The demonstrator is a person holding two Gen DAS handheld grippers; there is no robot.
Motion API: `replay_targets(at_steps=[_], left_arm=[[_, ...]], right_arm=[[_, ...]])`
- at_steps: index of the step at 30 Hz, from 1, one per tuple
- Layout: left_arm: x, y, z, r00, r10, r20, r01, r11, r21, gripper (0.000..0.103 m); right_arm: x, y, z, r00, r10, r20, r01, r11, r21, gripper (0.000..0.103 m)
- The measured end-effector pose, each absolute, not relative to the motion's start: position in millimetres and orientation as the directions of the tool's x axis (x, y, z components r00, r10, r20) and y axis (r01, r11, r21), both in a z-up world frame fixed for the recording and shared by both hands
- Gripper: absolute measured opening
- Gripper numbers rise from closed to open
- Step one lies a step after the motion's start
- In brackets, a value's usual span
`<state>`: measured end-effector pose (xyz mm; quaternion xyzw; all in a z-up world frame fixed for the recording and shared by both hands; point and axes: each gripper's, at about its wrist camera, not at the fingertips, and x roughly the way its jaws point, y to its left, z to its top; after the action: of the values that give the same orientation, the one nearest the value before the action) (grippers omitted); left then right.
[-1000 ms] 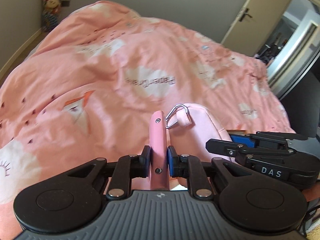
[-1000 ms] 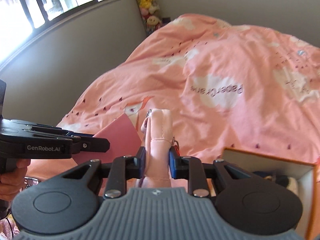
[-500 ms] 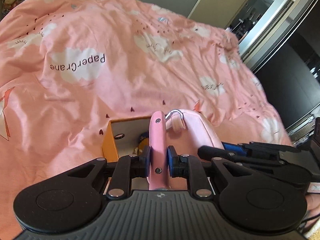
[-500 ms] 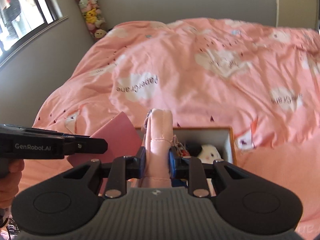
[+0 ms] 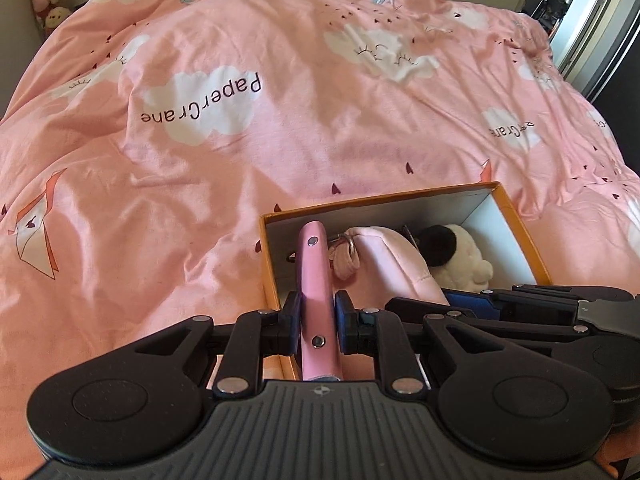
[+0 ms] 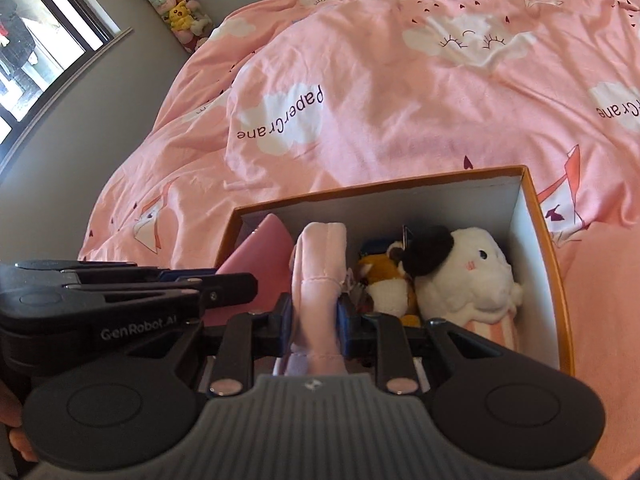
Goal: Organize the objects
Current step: 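Lower the wallet and pouch into the shoebox beside the plushes and release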
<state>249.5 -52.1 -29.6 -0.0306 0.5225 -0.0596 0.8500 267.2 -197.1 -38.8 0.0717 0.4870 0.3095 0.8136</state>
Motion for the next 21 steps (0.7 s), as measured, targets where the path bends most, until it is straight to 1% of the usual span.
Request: replay_targets(at_steps=[6, 11, 17, 18, 19, 21], left_arm=[[256, -49, -38, 0.413, -0.149, -0.899, 0.052, 0.989, -0.141, 0.021], [260, -44, -39, 0.388, -0.173, -0.905, 0.050, 0.985, -0.166, 0.022], [260, -32, -38, 0.386, -0.258, -0.886, 0.054, 0.965, -0.258, 0.030], [260, -31, -38, 0.382, -0.275, -0.882, 0.054, 0.960, -0.276, 0.037], [260, -29, -38, 0.379, -0.296, -0.877, 0.052, 0.953, -0.299, 0.041], [258, -26, -37, 0.386, -0.313, -0.868, 0.055, 0.947, -0.317, 0.041]], right_arm=[[276, -198, -52, 0.309, 0.593, -0.744, -0.421, 0.787, 0.452, 0.024], [276, -195, -55, 0.312, 0.580, -0.752, -0.419, 0.795, 0.439, 0.024], [274, -190, -57, 0.322, 0.560, -0.763, -0.424, 0.806, 0.413, 0.024], [273, -188, -57, 0.325, 0.554, -0.767, -0.429, 0.809, 0.403, 0.024], [272, -186, -58, 0.327, 0.547, -0.771, -0.437, 0.811, 0.390, 0.024], [269, -182, -57, 0.338, 0.533, -0.775, -0.456, 0.814, 0.361, 0.024]])
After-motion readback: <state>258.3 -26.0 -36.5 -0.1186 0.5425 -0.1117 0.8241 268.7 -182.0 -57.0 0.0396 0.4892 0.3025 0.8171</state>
